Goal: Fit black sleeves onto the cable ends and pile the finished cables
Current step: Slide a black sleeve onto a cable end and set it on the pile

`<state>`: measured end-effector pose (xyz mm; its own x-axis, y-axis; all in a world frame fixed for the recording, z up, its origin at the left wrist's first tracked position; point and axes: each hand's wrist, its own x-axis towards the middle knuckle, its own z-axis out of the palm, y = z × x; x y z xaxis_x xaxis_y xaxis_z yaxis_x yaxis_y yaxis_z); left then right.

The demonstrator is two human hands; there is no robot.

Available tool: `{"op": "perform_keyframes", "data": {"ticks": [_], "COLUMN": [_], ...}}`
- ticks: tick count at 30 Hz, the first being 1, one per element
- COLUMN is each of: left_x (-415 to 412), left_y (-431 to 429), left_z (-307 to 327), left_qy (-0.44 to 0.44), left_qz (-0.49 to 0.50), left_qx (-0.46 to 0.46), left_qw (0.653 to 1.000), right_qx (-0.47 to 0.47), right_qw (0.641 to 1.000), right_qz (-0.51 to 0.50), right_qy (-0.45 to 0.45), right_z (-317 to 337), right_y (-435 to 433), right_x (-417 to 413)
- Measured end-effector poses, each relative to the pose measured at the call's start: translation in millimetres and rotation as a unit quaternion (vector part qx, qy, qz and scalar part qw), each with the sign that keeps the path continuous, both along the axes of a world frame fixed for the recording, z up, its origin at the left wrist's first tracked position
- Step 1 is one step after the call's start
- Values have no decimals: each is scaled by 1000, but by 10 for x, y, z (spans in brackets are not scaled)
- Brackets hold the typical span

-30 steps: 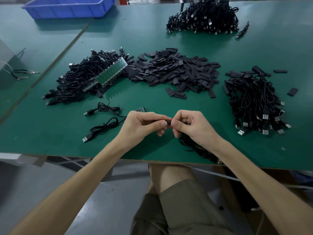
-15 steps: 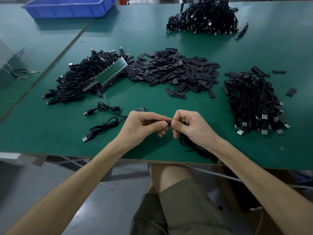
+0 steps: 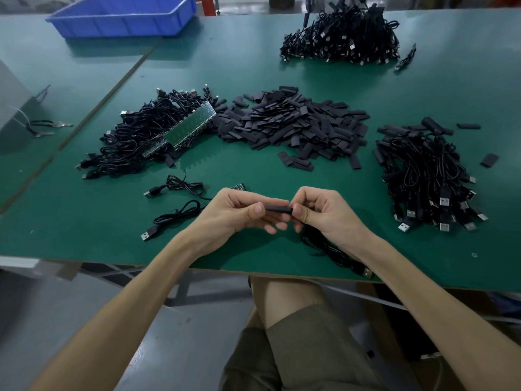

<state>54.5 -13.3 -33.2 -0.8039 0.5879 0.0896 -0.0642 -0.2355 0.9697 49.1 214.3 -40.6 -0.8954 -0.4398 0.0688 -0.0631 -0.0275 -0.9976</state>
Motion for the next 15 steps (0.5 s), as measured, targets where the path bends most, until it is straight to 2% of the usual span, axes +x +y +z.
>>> {"op": "perform_keyframes", "data": {"ticks": [9,15], "left_x": [-12,-3], "left_y": [3,34], "left_z": [-6,-25], "left_qy": [7,-15], "left_qz": [-3,109], "left_qx": [-13,-3], "left_qw": [1000,994], "right_qx": [12,-8], "right_qw": [1000,999], "right_qz": [2,-46], "right_qy": [1,14], "right_z": [35,39], "right_y": [2,2], "right_x": [24,42]}}
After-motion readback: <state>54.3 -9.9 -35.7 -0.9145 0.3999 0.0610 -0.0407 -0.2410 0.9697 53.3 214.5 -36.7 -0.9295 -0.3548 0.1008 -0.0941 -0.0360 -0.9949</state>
